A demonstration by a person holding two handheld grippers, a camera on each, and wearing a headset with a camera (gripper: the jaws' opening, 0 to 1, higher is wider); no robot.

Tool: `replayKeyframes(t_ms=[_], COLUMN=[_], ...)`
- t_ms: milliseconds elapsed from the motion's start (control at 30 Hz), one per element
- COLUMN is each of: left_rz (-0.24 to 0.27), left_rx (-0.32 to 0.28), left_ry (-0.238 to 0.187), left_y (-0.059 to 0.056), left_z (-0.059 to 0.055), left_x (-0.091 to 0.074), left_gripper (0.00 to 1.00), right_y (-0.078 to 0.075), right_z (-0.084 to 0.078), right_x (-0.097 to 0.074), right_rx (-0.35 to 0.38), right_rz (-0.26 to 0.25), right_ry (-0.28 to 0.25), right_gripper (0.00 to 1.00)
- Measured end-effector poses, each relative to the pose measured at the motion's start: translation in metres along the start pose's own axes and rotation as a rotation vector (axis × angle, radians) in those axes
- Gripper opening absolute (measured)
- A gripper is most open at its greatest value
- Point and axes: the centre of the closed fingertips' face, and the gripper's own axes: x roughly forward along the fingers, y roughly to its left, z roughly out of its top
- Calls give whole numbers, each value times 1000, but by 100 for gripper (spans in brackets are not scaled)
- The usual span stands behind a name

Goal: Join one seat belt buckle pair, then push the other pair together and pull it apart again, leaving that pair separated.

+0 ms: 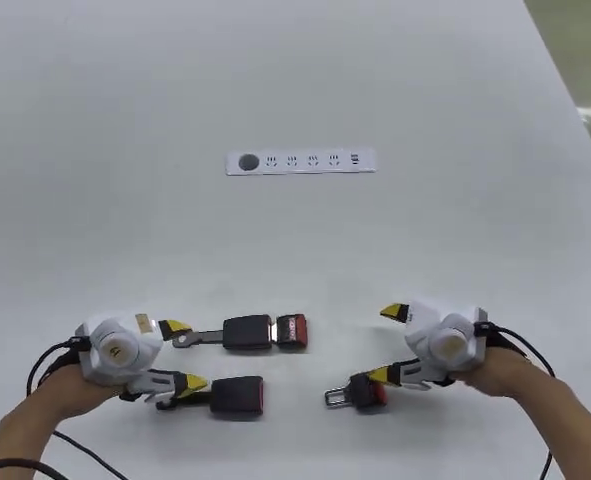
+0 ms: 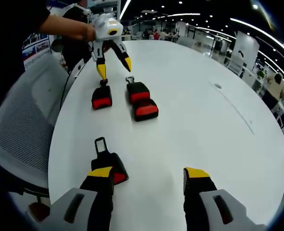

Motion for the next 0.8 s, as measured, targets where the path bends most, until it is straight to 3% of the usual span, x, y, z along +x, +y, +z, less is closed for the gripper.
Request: replayKeyframes(t_ms=[333,533,800], left_rz=[57,86,124], left_rx=[-86,-101,-136], left_ry=[-99,-127,-164], left_y=[-12,-20,-35], left_z=[-7,-14,-12], left_x=[-20,-26,-31], left_gripper=[63,72,85], right_y=[18,32,41], right_z=[-20,-19,-11], right_x=[-22,-34,-40], right_rx=[93,165,184], right_rz=[-59,-96,-139], right_ry=[-42,-93,-158], right_gripper=[67,79,95])
